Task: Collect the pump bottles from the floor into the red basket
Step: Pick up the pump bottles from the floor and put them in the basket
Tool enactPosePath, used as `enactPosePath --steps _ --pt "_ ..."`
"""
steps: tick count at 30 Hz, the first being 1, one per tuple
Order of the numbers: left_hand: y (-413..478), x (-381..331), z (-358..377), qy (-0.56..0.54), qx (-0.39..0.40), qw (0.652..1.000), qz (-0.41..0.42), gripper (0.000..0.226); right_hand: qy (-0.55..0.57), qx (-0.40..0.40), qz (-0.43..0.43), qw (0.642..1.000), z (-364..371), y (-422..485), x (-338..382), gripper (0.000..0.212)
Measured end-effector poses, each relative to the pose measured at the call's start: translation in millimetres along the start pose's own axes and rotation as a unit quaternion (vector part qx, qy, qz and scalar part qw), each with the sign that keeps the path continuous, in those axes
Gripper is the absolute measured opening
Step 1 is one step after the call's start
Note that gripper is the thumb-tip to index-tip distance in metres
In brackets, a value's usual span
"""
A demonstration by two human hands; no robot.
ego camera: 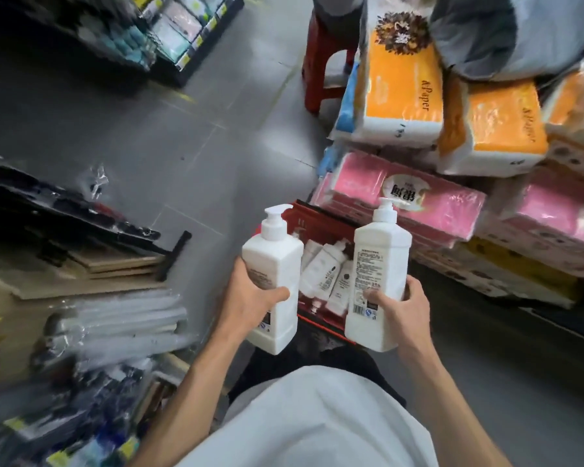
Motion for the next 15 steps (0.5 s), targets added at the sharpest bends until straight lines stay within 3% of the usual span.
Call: enactPosePath --steps 8,15 --pt "90.8 -30.4 29.6 0.113 0.164 0.98 0.03 0.079 0.075 -0.143 0.131 0.978 5.9 -35.5 -22.6 0.062" --pt "165.8 -15.2 48.1 0.159 0.147 0.976 0.019 0.076 0.075 -0.161 0.229 0.957 43.5 -24.4 -76.5 0.066"
Point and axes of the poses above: each hand's wrist, its own y-axis towards the middle knuckle, its own z-axis out of the palm, x = y × z, the point moved 10 cm from there along y, towards the middle knuckle, and after that the axes turned 15 degrees about -y, right-handed, at the moved point
